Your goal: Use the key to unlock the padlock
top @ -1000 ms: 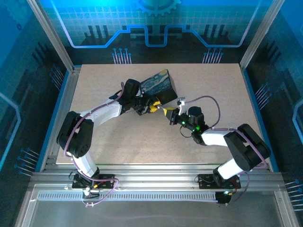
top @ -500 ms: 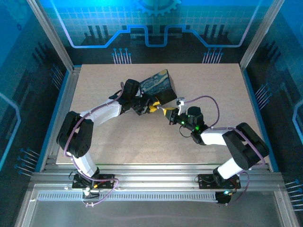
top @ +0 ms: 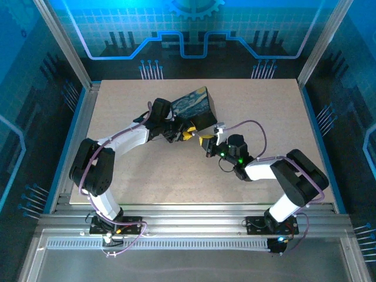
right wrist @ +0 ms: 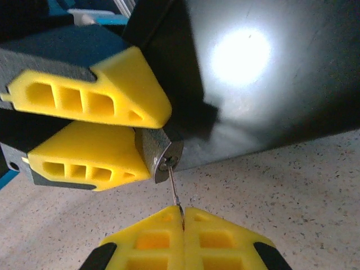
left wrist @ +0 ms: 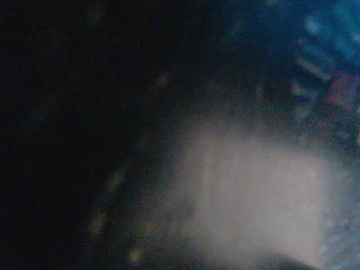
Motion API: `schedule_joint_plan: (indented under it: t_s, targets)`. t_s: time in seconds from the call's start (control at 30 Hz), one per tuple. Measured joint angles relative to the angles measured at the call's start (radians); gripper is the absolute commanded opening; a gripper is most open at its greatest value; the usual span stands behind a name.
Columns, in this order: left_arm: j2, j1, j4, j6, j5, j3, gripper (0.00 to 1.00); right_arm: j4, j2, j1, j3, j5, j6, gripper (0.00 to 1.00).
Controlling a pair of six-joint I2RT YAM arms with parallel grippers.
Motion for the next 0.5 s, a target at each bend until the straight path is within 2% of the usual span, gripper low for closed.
schedule_joint_plan:
  t_s: [0.27,0.5]
  targets:
    - [-0.015,0.000,-0.008,0.010,0.026,0.000,0.05,0.018,0.015,0.046,0.000,0.061,-0.025,0.00]
    - [-0.019,0.006,-0.126,0.113,0.029,0.047,0.05,0.018,0.009,0.051,-0.004,0.048,-0.046,0.00]
